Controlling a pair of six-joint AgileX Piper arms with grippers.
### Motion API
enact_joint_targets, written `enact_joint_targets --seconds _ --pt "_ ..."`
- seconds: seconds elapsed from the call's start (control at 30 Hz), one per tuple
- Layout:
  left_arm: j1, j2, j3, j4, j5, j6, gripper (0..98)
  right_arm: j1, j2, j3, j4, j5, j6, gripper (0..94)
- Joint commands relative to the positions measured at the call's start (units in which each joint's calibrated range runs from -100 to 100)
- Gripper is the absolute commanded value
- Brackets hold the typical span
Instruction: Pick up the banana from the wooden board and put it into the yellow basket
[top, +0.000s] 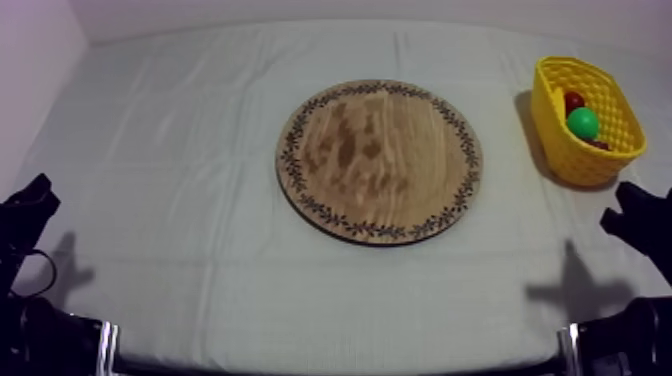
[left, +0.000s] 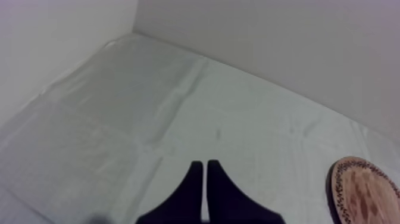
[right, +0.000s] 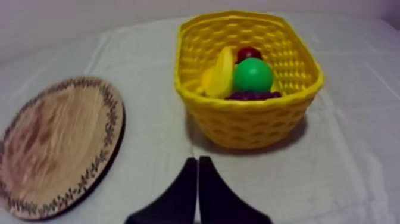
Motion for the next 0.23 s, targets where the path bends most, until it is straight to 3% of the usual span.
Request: enact_joint_targets --seconds 0.0,0.1,0.2 --pt "-0.02 0.02 0.03 -0.01 -0.01 0.02 0.1 -0.01 -0.02 0.11 0.49 -0.76 4.88 0.3" --pt "-0.02 0.02 0.03 -0.01 -0.01 0.02 0.1 0.00 -0.03 0.30 0.68 -1.11 9.97 0.3" --pt "-0.02 0.02 0.03 -0.01 -0.01 0.01 0.1 0.03 -0.03 0.36 0.78 -1.23 12.05 0.3"
